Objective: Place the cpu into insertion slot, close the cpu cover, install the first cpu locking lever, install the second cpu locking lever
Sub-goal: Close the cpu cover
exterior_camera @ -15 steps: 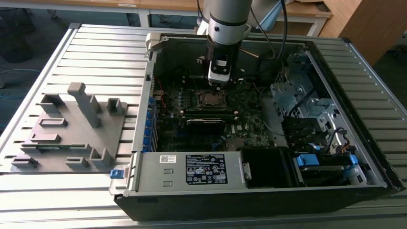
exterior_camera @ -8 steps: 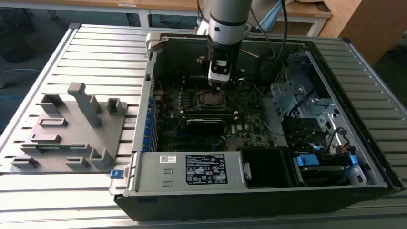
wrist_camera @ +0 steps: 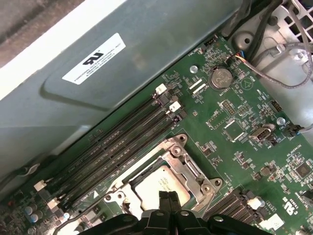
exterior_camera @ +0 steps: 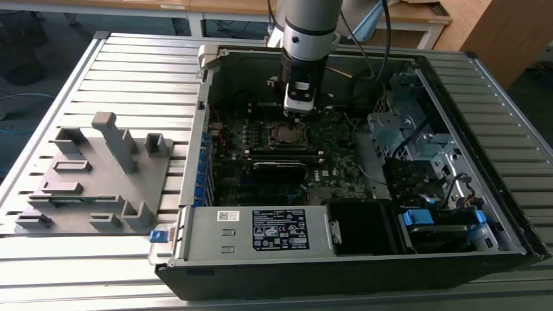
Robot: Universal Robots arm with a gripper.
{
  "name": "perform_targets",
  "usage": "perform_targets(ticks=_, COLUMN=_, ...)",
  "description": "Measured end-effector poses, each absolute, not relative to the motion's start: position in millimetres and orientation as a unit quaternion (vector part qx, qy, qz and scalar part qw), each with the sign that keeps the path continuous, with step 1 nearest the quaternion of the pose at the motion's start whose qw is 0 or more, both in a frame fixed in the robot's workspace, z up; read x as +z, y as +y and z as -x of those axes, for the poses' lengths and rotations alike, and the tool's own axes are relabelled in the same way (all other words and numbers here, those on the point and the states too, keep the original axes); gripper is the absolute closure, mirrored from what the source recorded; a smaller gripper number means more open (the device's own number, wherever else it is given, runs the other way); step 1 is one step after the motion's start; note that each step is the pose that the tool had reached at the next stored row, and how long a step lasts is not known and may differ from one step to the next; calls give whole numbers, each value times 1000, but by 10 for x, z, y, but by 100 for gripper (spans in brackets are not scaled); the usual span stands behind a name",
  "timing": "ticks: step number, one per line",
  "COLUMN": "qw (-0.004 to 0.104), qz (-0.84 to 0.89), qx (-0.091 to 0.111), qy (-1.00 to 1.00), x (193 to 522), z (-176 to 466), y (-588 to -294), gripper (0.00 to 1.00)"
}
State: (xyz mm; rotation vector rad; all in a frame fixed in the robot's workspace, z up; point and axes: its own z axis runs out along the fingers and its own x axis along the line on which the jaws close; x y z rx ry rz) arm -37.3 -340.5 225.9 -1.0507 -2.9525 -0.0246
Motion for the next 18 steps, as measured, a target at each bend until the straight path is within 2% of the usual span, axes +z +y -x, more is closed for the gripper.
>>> perform_targets(ticks=18, qw=7, qz=262, qx=-16, qy=-965, x=2257, z=373, y=-3405, gripper=90)
